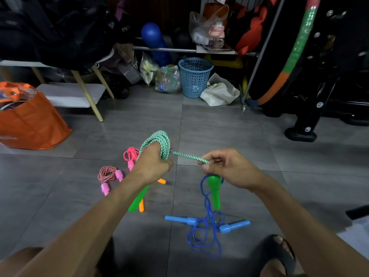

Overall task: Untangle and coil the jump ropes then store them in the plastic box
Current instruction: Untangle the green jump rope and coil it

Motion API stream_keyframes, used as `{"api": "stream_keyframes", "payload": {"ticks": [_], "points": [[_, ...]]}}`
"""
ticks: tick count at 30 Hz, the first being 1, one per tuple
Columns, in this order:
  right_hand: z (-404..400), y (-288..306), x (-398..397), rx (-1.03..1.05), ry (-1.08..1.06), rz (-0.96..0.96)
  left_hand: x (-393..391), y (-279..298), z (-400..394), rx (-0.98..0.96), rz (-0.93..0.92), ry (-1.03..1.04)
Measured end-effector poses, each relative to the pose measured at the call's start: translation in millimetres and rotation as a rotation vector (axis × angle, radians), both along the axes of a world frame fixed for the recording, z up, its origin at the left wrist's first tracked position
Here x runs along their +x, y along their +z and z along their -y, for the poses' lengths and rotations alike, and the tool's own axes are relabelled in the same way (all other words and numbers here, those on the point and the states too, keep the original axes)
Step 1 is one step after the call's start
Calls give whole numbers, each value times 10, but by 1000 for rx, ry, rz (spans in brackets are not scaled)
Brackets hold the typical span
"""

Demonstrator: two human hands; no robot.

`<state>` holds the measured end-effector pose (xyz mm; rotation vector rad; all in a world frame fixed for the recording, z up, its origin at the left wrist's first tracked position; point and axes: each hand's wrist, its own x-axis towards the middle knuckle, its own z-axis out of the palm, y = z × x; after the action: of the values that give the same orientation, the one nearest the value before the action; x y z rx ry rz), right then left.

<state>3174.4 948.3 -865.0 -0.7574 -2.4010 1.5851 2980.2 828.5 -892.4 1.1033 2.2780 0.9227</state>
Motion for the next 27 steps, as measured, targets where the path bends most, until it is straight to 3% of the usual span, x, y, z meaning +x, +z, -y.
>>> {"api": "stream_keyframes", "payload": {"ticks": [4,8,10,14,16,20,22,24,25,27], "points": [[-171,-238,40,468,-90,261,73,58,-44,86,-75,87],[-199,-455,-5,591,-247,372,138,42,-27,58,-197,78],[-232,-505,5,575,-262,377,203,135,2,130,-57,74],[-212,-503,62,213,-142,259,264,334,70,268,239,67],[-133,-552,29,246,-98,297,282,357,73,313,317,83],[51,-615,-128,288,-359,182,260,285,40,340,340,152],[156,-568,-154,51,-253,42,234,227,22,332,363,203],[267,-600,-102,-88,54,113,225,186,6,341,407,224],[275,-680,-65,-15,170,270,228,180,-2,353,438,228],[234,-798,-21,358,195,557,248,208,6,400,547,220]]}}
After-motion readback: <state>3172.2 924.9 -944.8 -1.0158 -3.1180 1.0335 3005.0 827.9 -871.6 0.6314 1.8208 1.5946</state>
